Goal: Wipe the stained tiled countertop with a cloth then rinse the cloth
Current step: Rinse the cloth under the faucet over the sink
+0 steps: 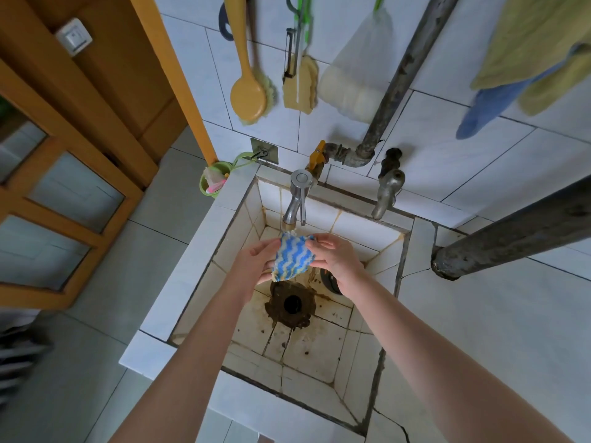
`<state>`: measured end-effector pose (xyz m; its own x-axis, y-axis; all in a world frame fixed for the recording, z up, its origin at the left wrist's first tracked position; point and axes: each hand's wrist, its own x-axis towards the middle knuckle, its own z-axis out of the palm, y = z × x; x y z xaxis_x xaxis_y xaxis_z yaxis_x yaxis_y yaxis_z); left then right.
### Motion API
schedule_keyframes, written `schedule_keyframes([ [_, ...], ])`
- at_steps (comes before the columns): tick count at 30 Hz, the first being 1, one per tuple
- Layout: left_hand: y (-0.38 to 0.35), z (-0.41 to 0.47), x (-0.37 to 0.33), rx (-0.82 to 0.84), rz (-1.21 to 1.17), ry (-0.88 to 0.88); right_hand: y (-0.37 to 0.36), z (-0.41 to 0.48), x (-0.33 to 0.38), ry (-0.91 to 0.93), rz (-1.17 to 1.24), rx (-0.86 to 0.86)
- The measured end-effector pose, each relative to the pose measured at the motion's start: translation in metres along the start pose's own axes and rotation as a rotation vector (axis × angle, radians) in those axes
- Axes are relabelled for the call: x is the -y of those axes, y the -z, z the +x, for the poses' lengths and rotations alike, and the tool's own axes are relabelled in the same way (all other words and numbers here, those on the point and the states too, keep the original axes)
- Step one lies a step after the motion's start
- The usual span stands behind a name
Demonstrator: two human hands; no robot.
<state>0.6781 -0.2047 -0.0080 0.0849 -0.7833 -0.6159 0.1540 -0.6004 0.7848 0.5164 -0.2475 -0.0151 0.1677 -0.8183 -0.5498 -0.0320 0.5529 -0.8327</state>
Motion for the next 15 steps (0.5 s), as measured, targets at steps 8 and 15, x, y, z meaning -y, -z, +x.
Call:
schedule_keyframes([
  [8, -0.009, -0.001, -0.005, 0.007, 0.03, -0.037, 0.008, -0.003, -0.005, 0.015, 0.041, -0.031],
  [15, -0.008, -0.003, -0.006, -0.006, -0.005, -0.055, 0.002, -0.004, -0.002, 0.035, 0.044, -0.013],
])
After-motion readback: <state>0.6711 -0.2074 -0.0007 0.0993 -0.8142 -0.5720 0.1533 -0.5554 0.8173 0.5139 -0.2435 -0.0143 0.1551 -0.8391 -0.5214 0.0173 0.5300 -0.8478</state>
